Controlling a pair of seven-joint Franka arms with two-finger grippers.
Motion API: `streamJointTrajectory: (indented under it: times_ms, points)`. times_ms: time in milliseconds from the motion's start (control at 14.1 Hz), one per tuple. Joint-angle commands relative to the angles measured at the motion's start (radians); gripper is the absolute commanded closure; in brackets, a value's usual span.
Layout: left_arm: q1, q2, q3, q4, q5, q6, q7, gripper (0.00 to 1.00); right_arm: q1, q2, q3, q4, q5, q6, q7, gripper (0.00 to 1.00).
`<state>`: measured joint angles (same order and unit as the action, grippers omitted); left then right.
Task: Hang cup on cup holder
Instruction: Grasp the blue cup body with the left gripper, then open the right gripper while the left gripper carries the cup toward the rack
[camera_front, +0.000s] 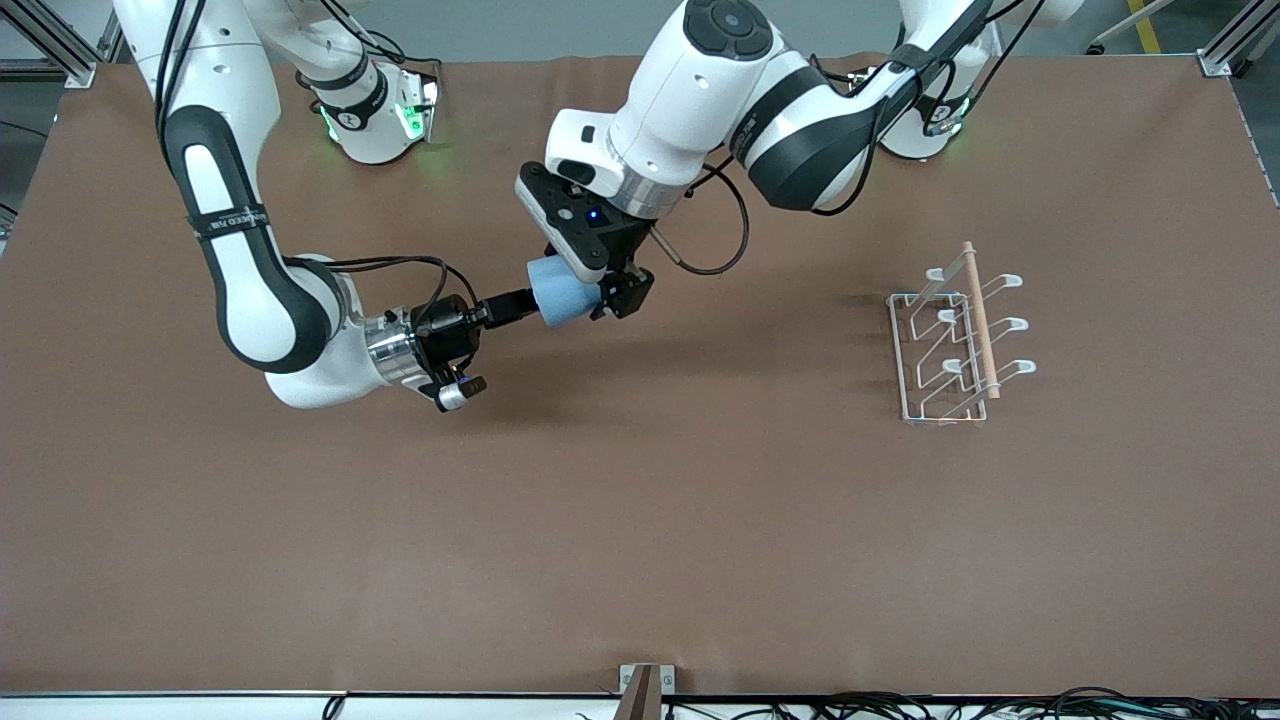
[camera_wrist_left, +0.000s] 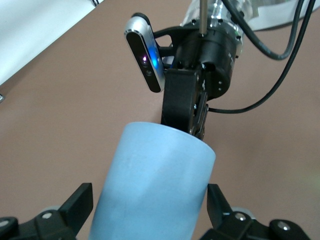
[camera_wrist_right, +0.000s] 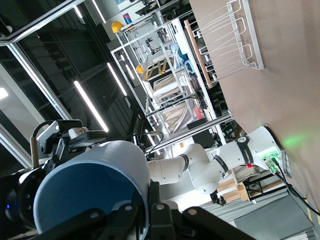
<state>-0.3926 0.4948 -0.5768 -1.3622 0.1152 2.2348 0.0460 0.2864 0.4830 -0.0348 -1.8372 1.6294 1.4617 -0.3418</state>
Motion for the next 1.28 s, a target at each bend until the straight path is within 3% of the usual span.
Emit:
streamJointTrajectory:
  times_ms: [0,213,356,498,569,640,1067,1209]
  points:
    - [-0.02,0.027,0.003,0.02,0.067,0.002,0.02,0.02,0.013,0.009,-0.008,0.015,0.026,-0.006,0.013,0.99]
    - [-0.023,0.037,0.003,0.02,0.093,-0.006,0.04,0.14,0.013,0.009,-0.008,0.015,0.026,-0.006,0.013,0.98]
    - [-0.023,0.037,0.003,0.017,0.11,-0.032,0.057,0.34,0.013,0.009,-0.008,0.016,0.026,-0.006,0.013,0.98]
    - [-0.02,0.034,0.003,0.017,0.112,-0.082,0.064,0.68,0.013,0.009,-0.008,0.015,0.026,-0.007,0.021,0.87]
    - [-0.014,0.031,0.003,0.02,0.11,-0.116,0.084,0.83,0.013,0.009,-0.008,0.015,0.026,-0.006,0.03,0.2]
    - [-0.008,0.028,0.005,0.022,0.11,-0.148,0.109,0.84,0.013,0.008,-0.008,0.015,0.026,-0.007,0.03,0.0]
    - [0.079,0.013,0.005,0.028,0.107,-0.404,0.196,0.84,0.005,0.005,-0.013,0.013,0.015,-0.006,0.03,0.0]
    - [0.125,0.004,0.006,0.028,0.122,-0.496,0.248,0.84,0.0,-0.007,-0.037,0.007,-0.026,-0.004,0.029,0.0]
